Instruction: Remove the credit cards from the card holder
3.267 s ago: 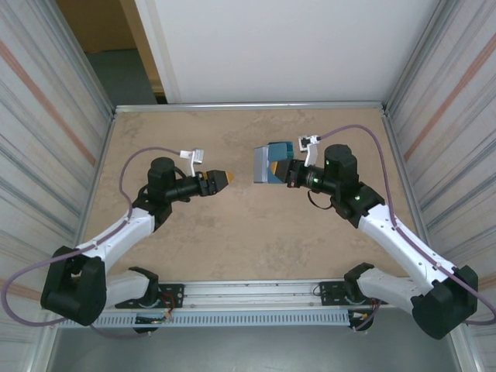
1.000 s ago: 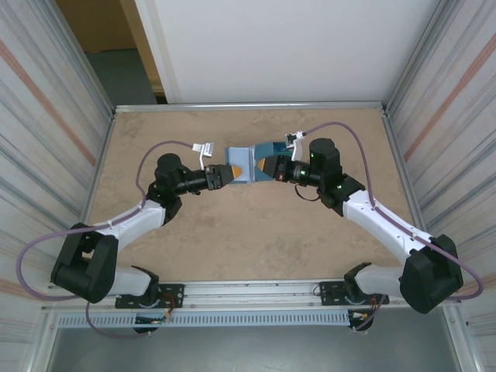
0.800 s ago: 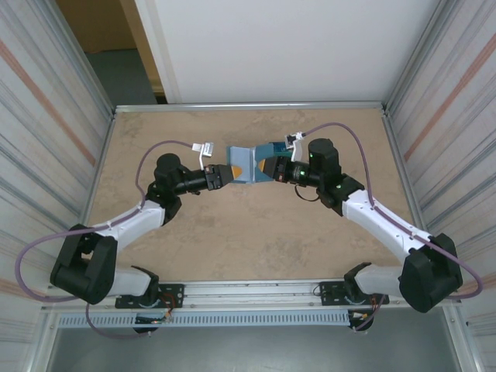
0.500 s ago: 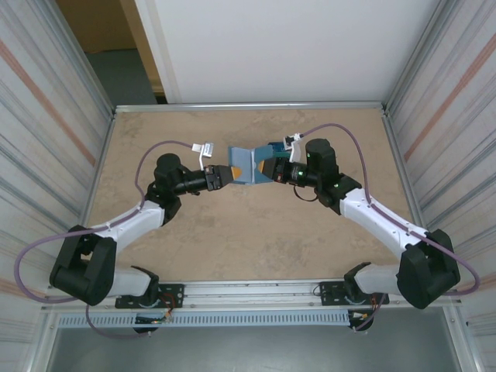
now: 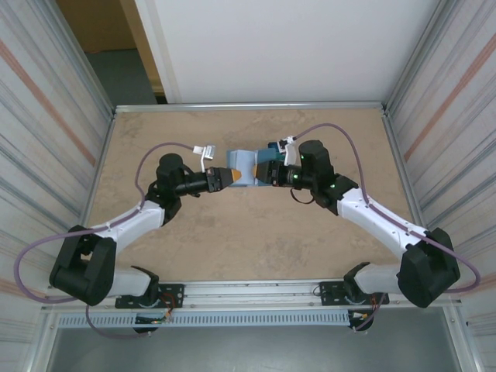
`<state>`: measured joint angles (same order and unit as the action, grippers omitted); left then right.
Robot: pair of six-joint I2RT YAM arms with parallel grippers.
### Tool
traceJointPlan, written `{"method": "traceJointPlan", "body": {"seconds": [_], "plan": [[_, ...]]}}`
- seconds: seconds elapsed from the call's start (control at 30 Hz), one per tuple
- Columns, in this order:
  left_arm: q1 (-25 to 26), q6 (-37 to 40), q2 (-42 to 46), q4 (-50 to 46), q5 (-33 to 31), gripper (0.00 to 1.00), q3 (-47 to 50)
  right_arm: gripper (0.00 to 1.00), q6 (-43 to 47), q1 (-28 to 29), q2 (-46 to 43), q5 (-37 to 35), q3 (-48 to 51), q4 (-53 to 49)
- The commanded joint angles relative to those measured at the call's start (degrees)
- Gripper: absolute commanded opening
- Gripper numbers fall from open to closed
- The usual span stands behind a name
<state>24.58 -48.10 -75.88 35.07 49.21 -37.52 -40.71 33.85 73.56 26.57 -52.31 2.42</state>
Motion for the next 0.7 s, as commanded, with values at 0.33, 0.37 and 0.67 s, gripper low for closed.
{"method": "traceJointPlan", "body": {"seconds": [0.33, 0.37, 0.67], "plan": [[1.0, 0.4, 2.1, 2.6, 4.9, 0.11, -3.2, 0.44, 2.6, 1.4, 2.3, 0.5, -2.7, -0.3], [1.0, 0.1, 2.0, 2.9, 5.1, 0.14, -3.3, 0.40, 2.5, 1.3, 2.4, 0.5, -2.7, -0.3], [1.0, -0.7, 2.6, 3.4, 5.5, 0.36, -2.7, 0.26, 1.8, 1.0, 1.9, 0.0, -1.7, 0.2]]}}
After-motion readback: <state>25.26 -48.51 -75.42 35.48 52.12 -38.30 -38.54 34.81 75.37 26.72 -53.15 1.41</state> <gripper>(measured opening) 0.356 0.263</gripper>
